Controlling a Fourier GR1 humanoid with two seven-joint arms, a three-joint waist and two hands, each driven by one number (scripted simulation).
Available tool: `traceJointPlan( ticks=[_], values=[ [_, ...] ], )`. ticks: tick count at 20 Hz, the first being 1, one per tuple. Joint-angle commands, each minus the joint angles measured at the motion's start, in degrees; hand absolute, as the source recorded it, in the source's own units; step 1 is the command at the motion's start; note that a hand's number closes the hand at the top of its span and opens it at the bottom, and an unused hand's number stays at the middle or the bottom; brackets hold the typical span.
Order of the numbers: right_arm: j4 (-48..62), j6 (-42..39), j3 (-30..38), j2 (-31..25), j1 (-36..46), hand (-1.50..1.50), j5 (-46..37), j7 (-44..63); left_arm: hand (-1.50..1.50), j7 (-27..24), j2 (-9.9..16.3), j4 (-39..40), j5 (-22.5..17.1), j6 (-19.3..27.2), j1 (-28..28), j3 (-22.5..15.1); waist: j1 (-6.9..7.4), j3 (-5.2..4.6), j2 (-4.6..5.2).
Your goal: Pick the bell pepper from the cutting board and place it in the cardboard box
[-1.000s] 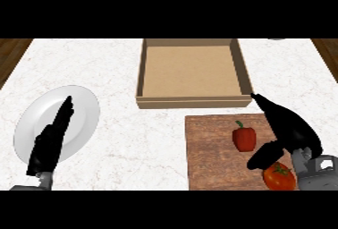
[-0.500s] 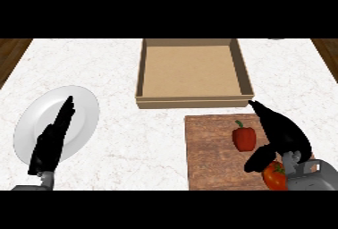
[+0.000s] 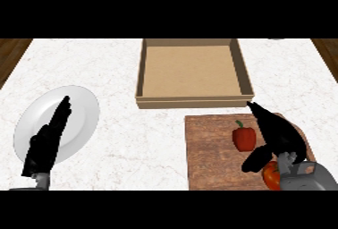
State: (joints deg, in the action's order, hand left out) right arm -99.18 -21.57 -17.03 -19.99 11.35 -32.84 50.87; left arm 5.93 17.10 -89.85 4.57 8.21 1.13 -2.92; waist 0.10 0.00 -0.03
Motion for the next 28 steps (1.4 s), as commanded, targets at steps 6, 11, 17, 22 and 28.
traceJointPlan(
  ticks=[6,11,17,22,28],
  values=[
    [7.45,-0.53,3.96,2.99,1.43,-1.5,-5.2,-6.67,0.0,-4.3,-4.86,6.67,4.61,0.19,-1.9,0.59,-0.04,-0.01,0.05],
    [8.25,0.19,4.05,6.42,0.76,-1.5,-7.96,-7.27,0.0,-2.92,-2.33,7.05,1.91,-4.85,-4.21,5.32,-0.07,-0.01,0.05],
    [5.4,-3.1,6.27,4.06,-3.65,-1.5,-8.01,-9.53,0.0,-3.9,-5.69,3.13,6.45,-1.69,0.42,3.0,-0.16,-0.01,-0.01],
    [9.02,-2.05,4.9,7.85,-3.46,-1.5,-11.7,-10.42,0.0,-1.16,-4.21,1.7,4.17,-5.22,-0.72,6.95,-0.05,-0.01,0.01],
    [10.56,1.85,3.98,8.03,-1.61,1.5,-16.4,-13.31,0.0,-3.06,-5.75,4.92,5.81,-5.16,-2.64,6.08,-0.15,-0.01,0.03]
  ],
)
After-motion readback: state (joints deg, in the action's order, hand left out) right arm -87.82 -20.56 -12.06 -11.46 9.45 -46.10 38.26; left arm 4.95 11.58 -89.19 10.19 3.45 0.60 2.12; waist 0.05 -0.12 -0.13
